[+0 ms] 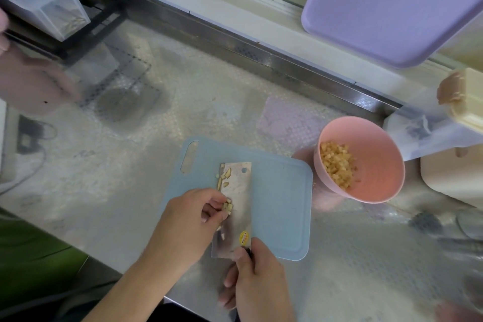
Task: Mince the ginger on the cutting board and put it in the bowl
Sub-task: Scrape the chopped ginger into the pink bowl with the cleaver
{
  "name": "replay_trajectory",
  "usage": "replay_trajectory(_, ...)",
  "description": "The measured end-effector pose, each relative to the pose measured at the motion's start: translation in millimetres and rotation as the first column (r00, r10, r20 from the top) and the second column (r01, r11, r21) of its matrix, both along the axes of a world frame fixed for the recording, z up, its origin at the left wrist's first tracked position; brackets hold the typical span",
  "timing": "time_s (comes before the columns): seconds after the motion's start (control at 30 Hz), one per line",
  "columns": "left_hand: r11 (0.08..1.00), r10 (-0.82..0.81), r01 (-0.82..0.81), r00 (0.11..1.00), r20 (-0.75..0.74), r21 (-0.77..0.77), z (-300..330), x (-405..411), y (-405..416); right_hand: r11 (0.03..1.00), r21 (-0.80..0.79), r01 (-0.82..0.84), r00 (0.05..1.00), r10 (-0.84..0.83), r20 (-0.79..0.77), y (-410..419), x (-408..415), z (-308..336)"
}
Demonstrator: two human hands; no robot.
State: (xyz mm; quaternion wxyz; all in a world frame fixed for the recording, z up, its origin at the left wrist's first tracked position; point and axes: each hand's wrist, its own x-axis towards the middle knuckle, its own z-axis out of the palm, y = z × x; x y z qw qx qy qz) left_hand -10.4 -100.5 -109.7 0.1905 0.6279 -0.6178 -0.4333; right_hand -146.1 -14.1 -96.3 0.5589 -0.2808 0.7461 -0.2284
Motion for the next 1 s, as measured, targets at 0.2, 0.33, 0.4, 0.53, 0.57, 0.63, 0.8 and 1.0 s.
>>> replay_trajectory(0.2,0.993,0.115,-0.117,0.984,-0.135,-0.002,13.1,-0.8,-3.1,0.997,-0.023,0.080,0.981,-0.075,0.179,-1.4,-8.1,3.8)
replay_trajectory(0.33,0.957,0.273,-0.291,0.911,-0.310,-0.011,28.4,0.8,-12.7,0.995,-0.048,0.086,0.967,-0.072,0.243,-5.0,-19.9,14.5)
replay_trajectory(0.4,0.933,0.318,-0.356,0.880,-0.353,-0.046,38.8,-2.8,-19.2,0.993,-0.072,0.097,0.960,-0.074,0.270,-6.0,-28.2,25.4)
replay_trajectory(0.53,0.934,0.278,-0.342,0.878,-0.389,-0.105,63.3,-21.7,-34.2,0.973,-0.149,0.174,0.944,-0.122,0.306,-11.6,-53.1,60.6)
replay_trajectory(0.57,0.942,0.239,-0.308,0.893,-0.380,-0.130,70.3,-29.7,-38.0,0.969,-0.165,0.182,0.948,-0.129,0.290,-13.9,-62.1,70.7)
replay_trajectory(0.63,0.955,0.131,-0.210,0.932,-0.336,-0.210,85.5,-51.2,-45.5,0.961,-0.210,0.180,0.969,-0.137,0.205,-16.5,-84.9,86.4)
replay_trajectory(0.8,0.838,-0.204,0.095,0.968,-0.147,-0.538,116.4,-128.6,-70.9,0.953,-0.299,0.059,0.955,-0.140,-0.260,-18.3,-146.7,111.7)
replay_trajectory(1.0,0.764,-0.351,0.262,0.936,-0.039,-0.590,108.2,-213.5,-83.4,0.966,-0.257,0.009,0.830,-0.150,-0.537,-16.5,-193.7,113.0)
